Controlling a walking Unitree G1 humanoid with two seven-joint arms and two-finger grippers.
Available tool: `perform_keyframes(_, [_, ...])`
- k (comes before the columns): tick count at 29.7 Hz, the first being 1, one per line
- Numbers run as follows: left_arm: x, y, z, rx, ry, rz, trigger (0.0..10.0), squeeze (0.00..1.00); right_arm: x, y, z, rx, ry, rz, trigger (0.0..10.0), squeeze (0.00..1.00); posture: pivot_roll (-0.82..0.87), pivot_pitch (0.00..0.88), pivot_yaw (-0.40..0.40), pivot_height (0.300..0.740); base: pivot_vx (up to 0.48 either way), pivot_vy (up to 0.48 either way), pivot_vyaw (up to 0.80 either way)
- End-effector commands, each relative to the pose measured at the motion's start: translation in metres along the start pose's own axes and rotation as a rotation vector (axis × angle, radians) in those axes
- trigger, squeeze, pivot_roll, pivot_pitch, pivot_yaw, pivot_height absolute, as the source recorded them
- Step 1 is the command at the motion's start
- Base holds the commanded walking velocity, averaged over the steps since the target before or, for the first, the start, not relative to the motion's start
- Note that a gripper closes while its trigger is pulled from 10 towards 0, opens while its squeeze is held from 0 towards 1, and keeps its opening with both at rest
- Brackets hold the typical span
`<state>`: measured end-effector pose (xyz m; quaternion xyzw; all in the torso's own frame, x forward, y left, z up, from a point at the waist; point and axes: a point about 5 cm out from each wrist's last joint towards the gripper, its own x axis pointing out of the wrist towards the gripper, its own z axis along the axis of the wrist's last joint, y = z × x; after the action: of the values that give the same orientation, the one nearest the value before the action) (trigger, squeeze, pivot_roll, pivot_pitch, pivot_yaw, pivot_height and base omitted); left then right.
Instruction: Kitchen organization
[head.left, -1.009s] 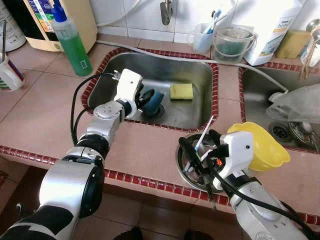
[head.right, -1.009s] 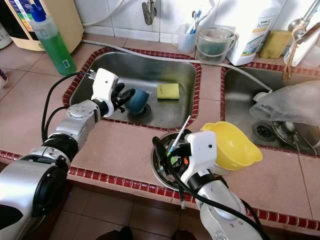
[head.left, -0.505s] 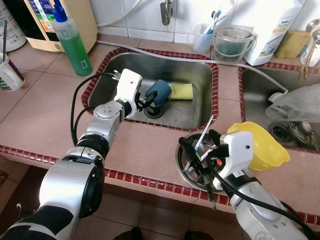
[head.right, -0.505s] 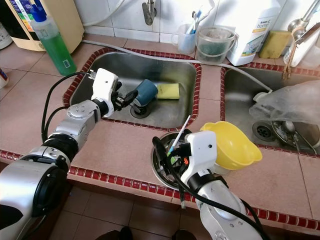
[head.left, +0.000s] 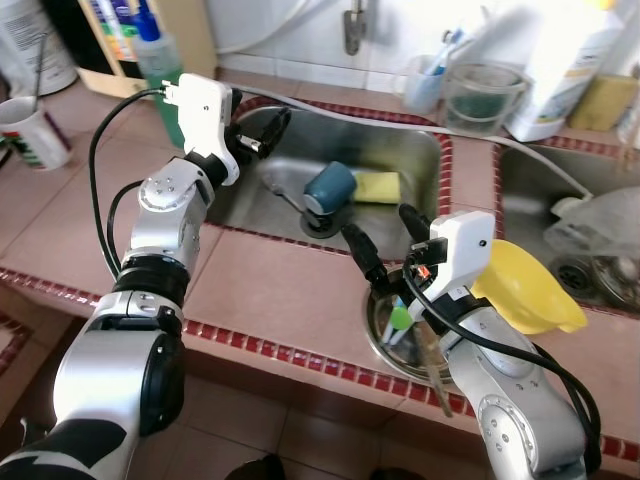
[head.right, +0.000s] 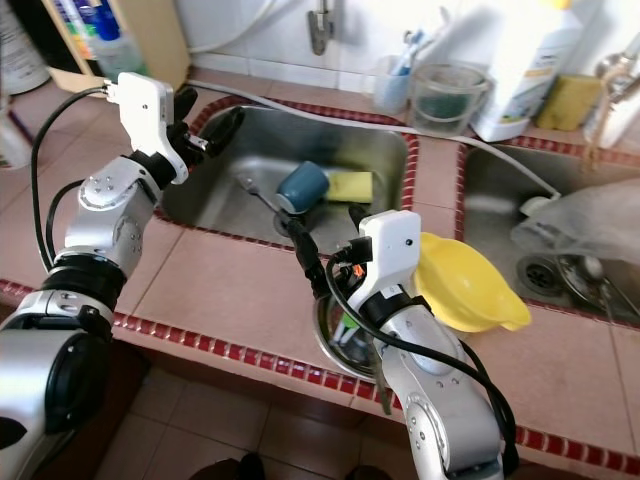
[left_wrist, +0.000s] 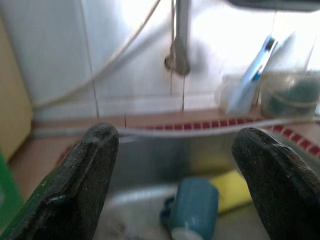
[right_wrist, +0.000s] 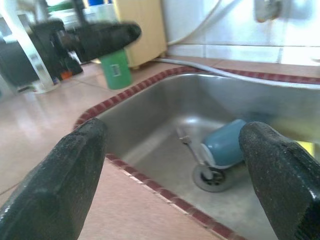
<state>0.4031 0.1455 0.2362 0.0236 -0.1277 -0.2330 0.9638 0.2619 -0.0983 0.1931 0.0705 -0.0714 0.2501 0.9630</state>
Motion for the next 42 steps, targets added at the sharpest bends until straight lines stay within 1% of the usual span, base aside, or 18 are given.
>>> perform_keyframes(1, [0.0,-0.001,0.001,0.007,0.005,-0.014,10.0,0.0,0.002,0.001,0.0,-0.001,-0.018,0.017,10.0,0.0,-0.11,0.099,0.018,0.74,0.0,0.0,0.0])
perform_keyframes(7, [-0.001,-0.002,0.004,0.005,-0.001,-0.013,10.0,0.0,0.005,-0.001,-0.001,-0.006,-0.037,0.022,10.0,0.0,-0.11,0.097,0.018,0.74,0.0,0.0,0.0])
perform_keyframes(10, [-0.002,-0.006,0.004,0.015,-0.013,-0.013,10.0,0.0,0.007,-0.003,0.002,-0.027,-0.073,-0.003,10.0,0.0,-0.11,0.092,0.022,0.74,0.0,0.0,0.0])
perform_keyframes(12, [-0.006,-0.01,0.003,0.007,-0.051,0.034,10.0,0.0,0.01,-0.009,0.007,-0.076,-0.131,-0.063,10.0,0.0,-0.11,0.086,0.025,0.74,0.0,0.0,0.0])
perform_keyframes(14, [-0.007,-0.011,0.003,0.001,-0.061,0.044,10.0,0.0,0.01,-0.01,0.008,-0.08,-0.141,-0.069,10.0,0.0,-0.11,0.084,0.026,0.74,0.0,0.0,0.0])
perform_keyframes(15, [-0.011,-0.013,0.003,-0.013,-0.084,0.083,10.0,0.0,0.012,-0.013,0.013,-0.112,-0.183,-0.11,10.0,0.0,-0.11,0.079,0.029,0.74,0.0,0.0,0.0])
perform_keyframes(16, [-0.011,-0.013,0.003,-0.013,-0.084,0.083,10.0,0.0,0.012,-0.013,0.013,-0.112,-0.183,-0.11,10.0,0.0,-0.11,0.079,0.029,0.74,0.0,0.0,0.0])
perform_keyframes(20, [-0.024,-0.022,0.0,-0.019,-0.124,0.139,10.0,0.0,0.016,-0.023,0.019,-0.134,-0.231,-0.186,10.0,0.0,-0.09,0.06,0.026,0.74,0.0,0.0,0.0])
perform_keyframes(23, [-0.032,-0.026,-0.005,-0.078,-0.11,0.158,10.0,0.0,0.018,-0.028,0.02,-0.152,-0.252,-0.223,10.0,0.0,-0.08,0.05,0.024,0.74,0.0,0.0,0.0])
perform_keyframes(25, [-0.037,-0.029,-0.006,-0.084,-0.103,0.162,10.0,0.0,0.019,-0.031,0.02,-0.166,-0.257,-0.243,10.0,0.0,-0.08,0.047,0.023,0.74,0.0,0.0,0.0])
perform_keyframes(26, [-0.044,-0.031,-0.006,-0.101,-0.116,0.196,10.0,0.0,0.02,-0.035,0.021,-0.181,-0.27,-0.272,10.0,0.0,-0.07,0.036,0.021,0.74,0.0,0.0,0.0])
perform_keyframes(28, [-0.051,-0.033,-0.005,-0.115,-0.121,0.209,10.0,0.0,0.02,-0.04,0.022,-0.181,-0.277,-0.306,10.0,0.0,-0.06,0.025,0.015,0.74,0.0,0.0,0.0])
perform_keyframes(30, [-0.058,-0.033,-0.006,-0.112,-0.111,0.241,10.0,0.0,0.02,-0.045,0.023,-0.179,-0.285,-0.331,10.0,0.0,-0.05,0.02,0.007,0.74,0.0,0.0,0.0])
perform_keyframes(33, [-0.067,-0.03,-0.007,-0.072,-0.099,0.286,10.0,0.0,0.019,-0.05,0.022,-0.183,-0.288,-0.378,10.0,0.0,-0.04,0.015,0.002,0.74,0.0,0.0,0.0])
perform_keyframes(35, [-0.07,-0.03,-0.007,-0.077,-0.099,0.287,10.0,0.0,0.018,-0.051,0.02,-0.195,-0.282,-0.387,10.0,0.0,-0.03,0.009,-0.002,0.74,0.0,0.0,0.0])
perform_keyframes(36, [-0.074,-0.029,-0.009,-0.074,-0.067,0.307,10.0,0.0,0.019,-0.05,0.018,-0.21,-0.279,-0.38,10.0,0.0,-0.02,0.001,-0.007,0.74,0.0,0.0,0.0])
perform_keyframes(38, [-0.077,-0.027,-0.011,-0.089,-0.05,0.321,10.0,0.0,0.019,-0.05,0.017,-0.222,-0.277,-0.378,10.0,0.0,-0.01,0.0,-0.01,0.74,0.0,0.0,0.0])
perform_keyframes(42, [-0.078,-0.028,-0.011,-0.096,-0.057,0.322,10.0,0.0,0.022,-0.051,0.014,-0.221,-0.272,-0.375,10.0,0.0,0.01,0.0,-0.028,0.74,0.0,0.0,0.0])
